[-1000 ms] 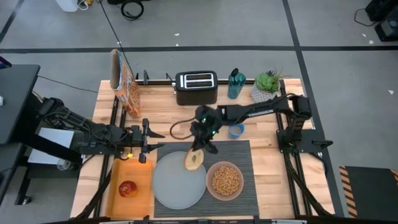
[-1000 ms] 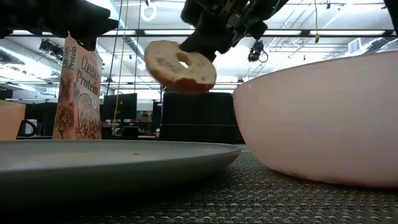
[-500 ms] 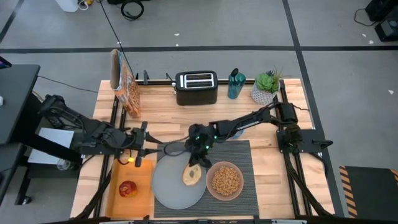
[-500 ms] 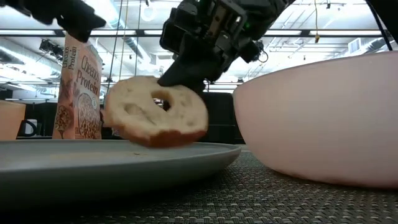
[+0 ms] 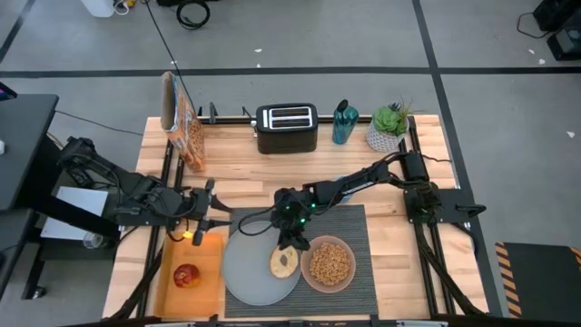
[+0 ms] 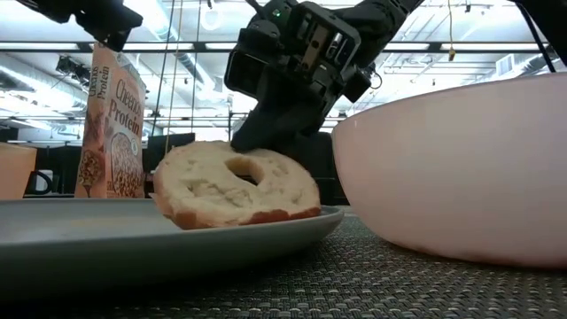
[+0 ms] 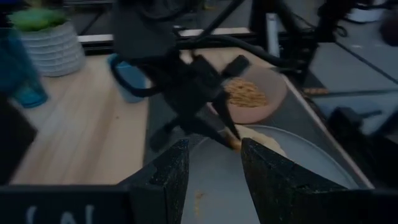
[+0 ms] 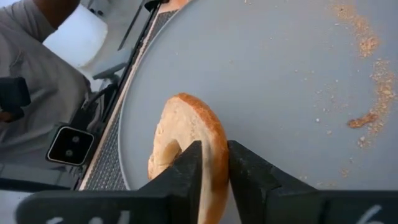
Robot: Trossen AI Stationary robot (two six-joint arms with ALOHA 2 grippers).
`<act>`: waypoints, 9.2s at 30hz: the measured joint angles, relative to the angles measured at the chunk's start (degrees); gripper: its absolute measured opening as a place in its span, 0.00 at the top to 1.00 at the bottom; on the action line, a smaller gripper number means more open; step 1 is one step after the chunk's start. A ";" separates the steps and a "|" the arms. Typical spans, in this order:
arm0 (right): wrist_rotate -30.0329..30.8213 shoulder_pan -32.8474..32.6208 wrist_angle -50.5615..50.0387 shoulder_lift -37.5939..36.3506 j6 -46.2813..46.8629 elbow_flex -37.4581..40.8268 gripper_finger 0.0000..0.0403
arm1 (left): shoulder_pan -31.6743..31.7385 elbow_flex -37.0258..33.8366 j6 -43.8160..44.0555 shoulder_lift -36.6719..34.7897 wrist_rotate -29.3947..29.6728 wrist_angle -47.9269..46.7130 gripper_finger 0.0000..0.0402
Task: Arrange a breakfast setting
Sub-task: Put the sliced bread on the gray plate, then put the red apple on the gray plate, then put the spoon on the right side of the pink bowl
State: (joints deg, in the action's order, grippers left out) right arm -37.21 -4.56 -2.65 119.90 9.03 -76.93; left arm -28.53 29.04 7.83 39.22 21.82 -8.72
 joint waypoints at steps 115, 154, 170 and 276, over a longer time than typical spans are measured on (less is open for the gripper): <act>34.58 0.81 -3.44 -39.45 -20.14 19.45 0.68 | -23.08 45.58 83.41 50.01 -38.52 -68.52 0.95; 34.49 -1.24 -8.07 -41.81 -19.51 19.39 0.68 | 4.08 58.62 35.38 67.59 -33.76 -58.48 0.95; 34.51 -1.36 -8.15 -41.79 -19.29 19.40 0.68 | 4.33 58.62 33.44 67.71 -33.07 -57.10 0.91; 41.85 48.11 -40.89 -30.74 -49.27 -10.21 0.48 | 9.66 0.55 -5.48 25.86 -1.68 11.23 0.65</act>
State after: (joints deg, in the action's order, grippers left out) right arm 4.63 43.55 -43.54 89.15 -40.24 -87.14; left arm -18.87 29.58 2.35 65.08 20.14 2.51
